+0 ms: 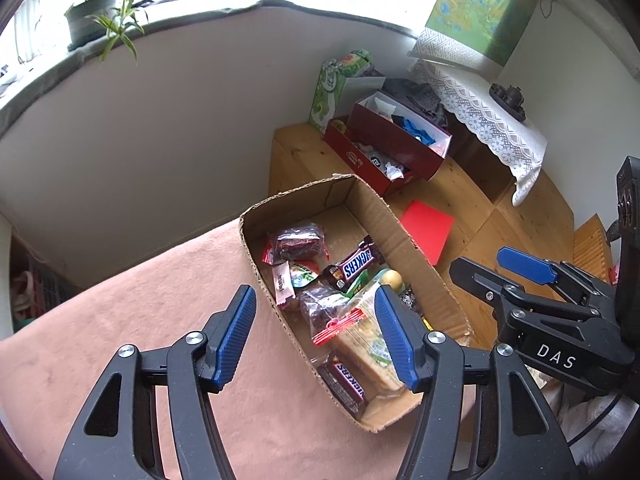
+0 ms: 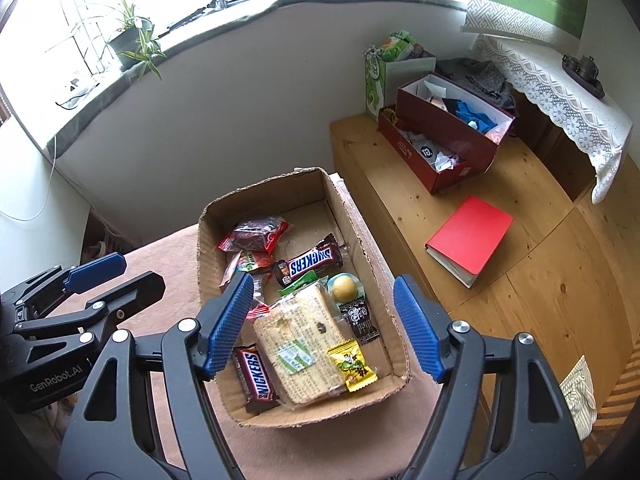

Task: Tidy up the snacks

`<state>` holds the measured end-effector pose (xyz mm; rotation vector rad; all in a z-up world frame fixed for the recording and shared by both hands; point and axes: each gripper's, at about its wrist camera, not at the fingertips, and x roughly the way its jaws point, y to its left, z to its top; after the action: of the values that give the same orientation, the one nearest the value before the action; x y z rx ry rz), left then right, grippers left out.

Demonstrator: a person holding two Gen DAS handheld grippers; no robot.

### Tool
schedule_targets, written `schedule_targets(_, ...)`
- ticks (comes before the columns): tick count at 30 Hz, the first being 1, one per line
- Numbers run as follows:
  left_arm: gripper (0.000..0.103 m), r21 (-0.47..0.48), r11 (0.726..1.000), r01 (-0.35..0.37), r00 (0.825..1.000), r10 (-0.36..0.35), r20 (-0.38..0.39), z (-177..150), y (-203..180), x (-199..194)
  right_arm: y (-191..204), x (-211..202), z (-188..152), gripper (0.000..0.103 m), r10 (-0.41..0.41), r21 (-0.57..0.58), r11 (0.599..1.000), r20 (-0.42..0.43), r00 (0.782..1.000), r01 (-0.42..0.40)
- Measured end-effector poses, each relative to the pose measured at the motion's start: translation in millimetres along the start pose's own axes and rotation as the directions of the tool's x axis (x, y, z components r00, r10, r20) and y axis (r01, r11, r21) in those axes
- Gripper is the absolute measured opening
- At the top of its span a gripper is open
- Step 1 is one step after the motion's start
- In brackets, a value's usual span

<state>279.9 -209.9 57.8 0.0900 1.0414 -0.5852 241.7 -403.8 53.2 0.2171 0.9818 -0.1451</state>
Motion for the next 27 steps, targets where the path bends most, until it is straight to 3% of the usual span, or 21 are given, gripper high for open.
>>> schedule_targets(5,0.061,-0.008,1.000,-0.012,1.000,0.012,0.004,-4.0,0.1,-10.3,5.3,-12.3,-3.0,0.076,-0.019,-0.002,1.000,0.011,1.000,0.019)
schedule_targets(8,0.062,-0.009,1.000,-0.020,1.000,0.020,0.012,-5.9,0.4,-15.9,7.4,-18.6,-4.0,0.083,-0.027,-0.001,1.000,0.022,0.999,0.027)
schedule_targets(27,0.062,0.001,0.997,-0.075,0.997,0.075,0.013,-10.7,6.0,-32.2,29.4,-39.0,-2.2,0.084,-0.047,-0.049,0.998,0.072,0.996,0.050)
